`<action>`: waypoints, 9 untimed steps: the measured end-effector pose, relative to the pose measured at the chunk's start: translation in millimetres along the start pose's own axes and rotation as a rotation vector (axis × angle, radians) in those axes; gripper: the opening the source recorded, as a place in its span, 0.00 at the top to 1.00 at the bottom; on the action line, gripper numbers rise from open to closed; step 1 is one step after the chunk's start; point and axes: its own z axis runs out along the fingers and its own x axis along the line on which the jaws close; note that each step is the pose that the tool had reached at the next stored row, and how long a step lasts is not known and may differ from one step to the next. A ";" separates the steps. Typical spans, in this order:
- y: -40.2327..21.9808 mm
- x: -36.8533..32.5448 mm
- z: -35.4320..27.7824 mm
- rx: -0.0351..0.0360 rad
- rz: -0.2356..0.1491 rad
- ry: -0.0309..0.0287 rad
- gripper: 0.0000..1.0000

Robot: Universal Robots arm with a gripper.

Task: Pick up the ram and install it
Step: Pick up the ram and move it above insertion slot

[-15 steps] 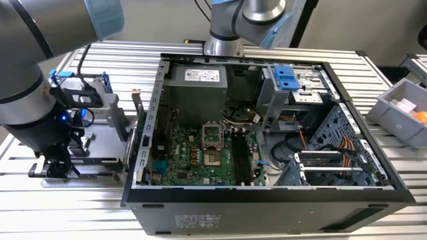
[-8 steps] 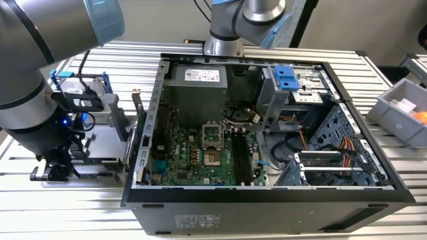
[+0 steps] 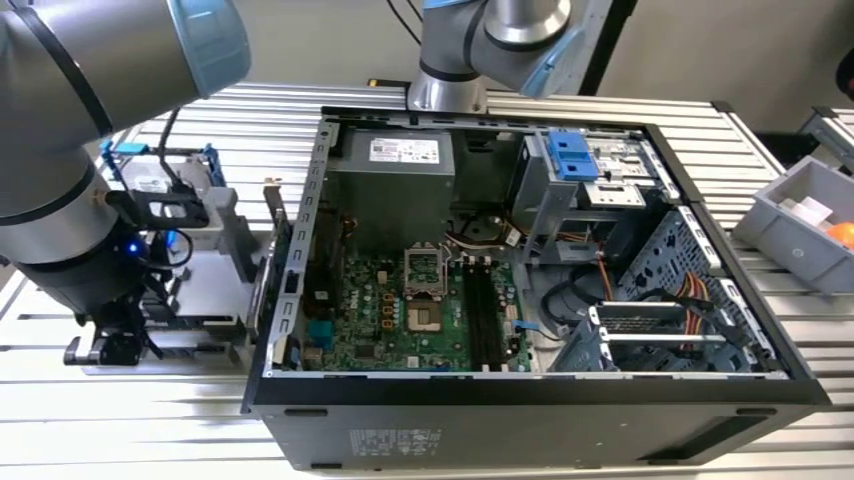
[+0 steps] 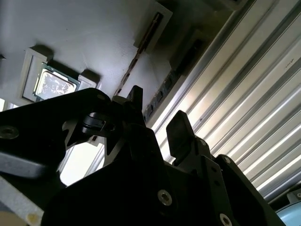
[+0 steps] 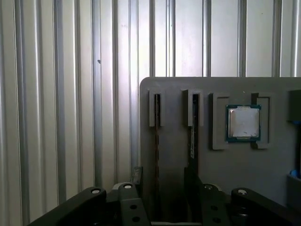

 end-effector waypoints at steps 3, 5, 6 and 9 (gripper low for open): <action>0.2 0.1 1.7 0.0001 0.002 -0.0001 0.00; 0.5 0.1 3.0 0.0003 0.004 -0.0002 0.00; 0.8 0.1 3.5 0.0002 0.005 -0.0001 0.00; 1.7 0.2 5.4 0.0004 0.007 -0.0002 0.00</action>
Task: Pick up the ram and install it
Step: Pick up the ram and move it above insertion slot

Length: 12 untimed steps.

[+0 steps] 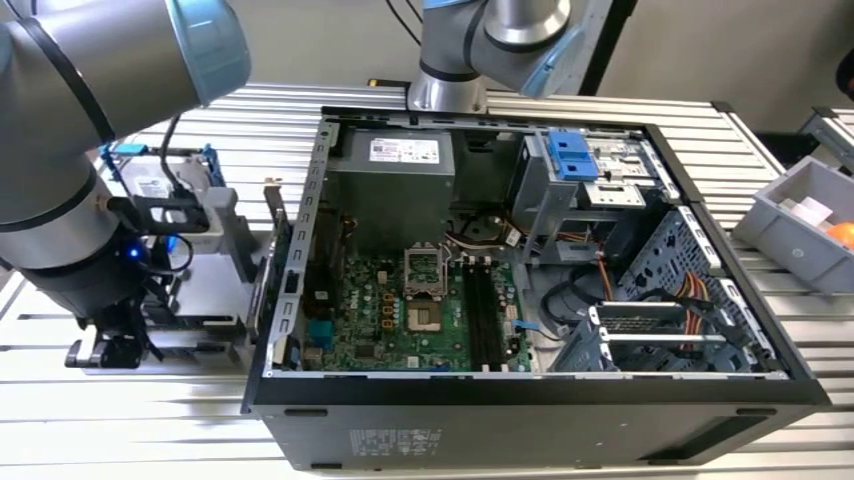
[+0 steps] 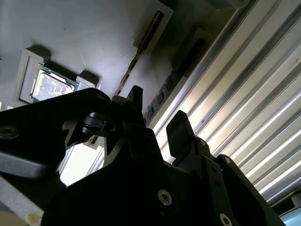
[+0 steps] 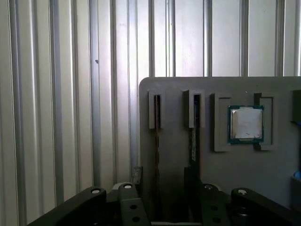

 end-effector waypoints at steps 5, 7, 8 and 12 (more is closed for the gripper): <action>0.9 0.4 3.4 0.0000 0.002 -0.0001 0.00; 0.9 0.9 5.0 0.0000 0.002 0.0000 0.00; 0.8 1.3 6.0 0.0001 0.002 -0.0001 0.00; 0.7 3.0 9.3 0.0002 0.002 -0.0002 0.00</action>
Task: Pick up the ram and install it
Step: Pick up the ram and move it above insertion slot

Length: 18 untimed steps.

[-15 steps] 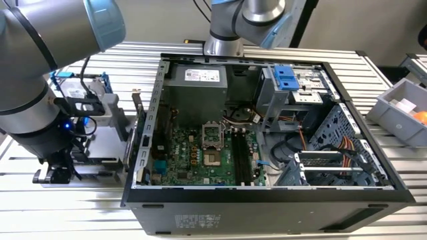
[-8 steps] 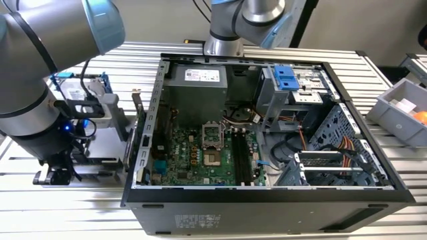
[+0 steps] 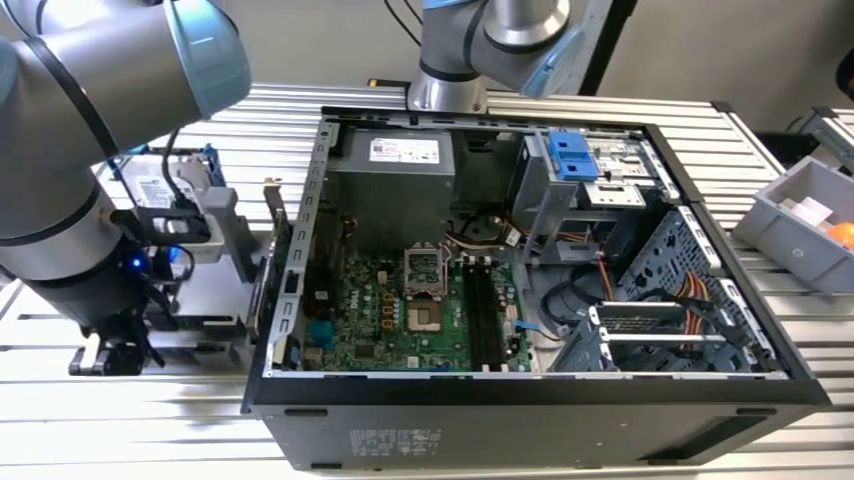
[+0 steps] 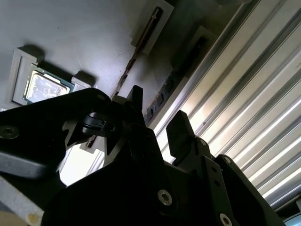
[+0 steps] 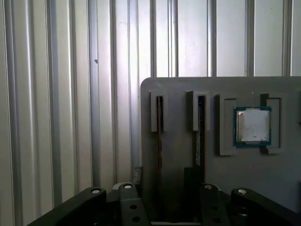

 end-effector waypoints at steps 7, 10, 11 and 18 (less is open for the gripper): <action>0.5 0.8 5.0 0.0000 0.002 0.0000 0.00; 0.9 0.9 6.9 -0.0001 0.002 0.0001 0.00; 0.9 0.9 7.5 0.0000 0.003 0.0000 0.00; 1.3 1.0 10.0 -0.0001 0.003 0.0002 0.00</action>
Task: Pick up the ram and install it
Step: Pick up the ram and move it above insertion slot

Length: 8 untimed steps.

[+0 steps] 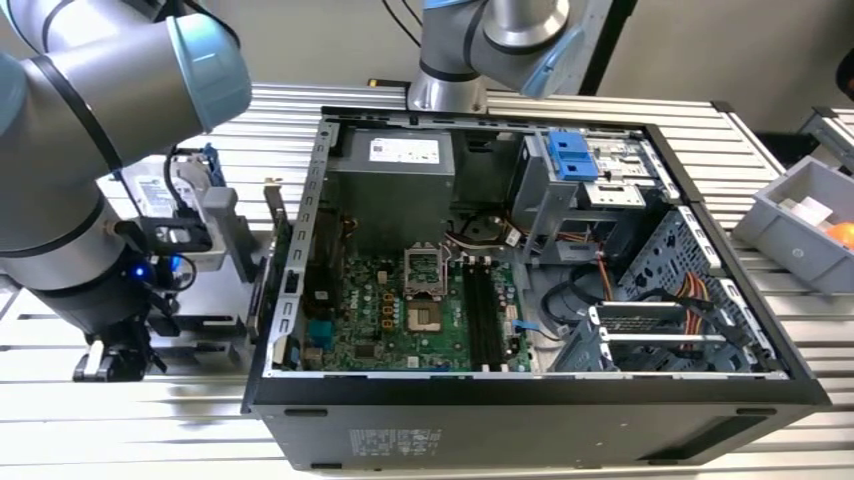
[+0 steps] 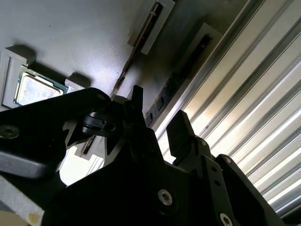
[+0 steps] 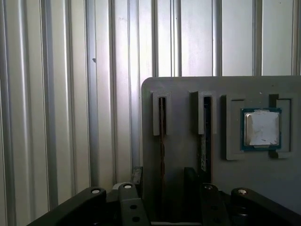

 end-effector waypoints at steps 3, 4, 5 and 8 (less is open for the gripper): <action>0.0 0.0 0.2 0.0001 0.000 -0.0001 0.00; 0.0 0.0 0.3 0.0002 0.000 -0.0002 0.00; 0.0 0.0 0.2 0.0001 0.000 -0.0002 0.00; 0.0 0.0 0.3 0.0001 0.000 -0.0001 0.00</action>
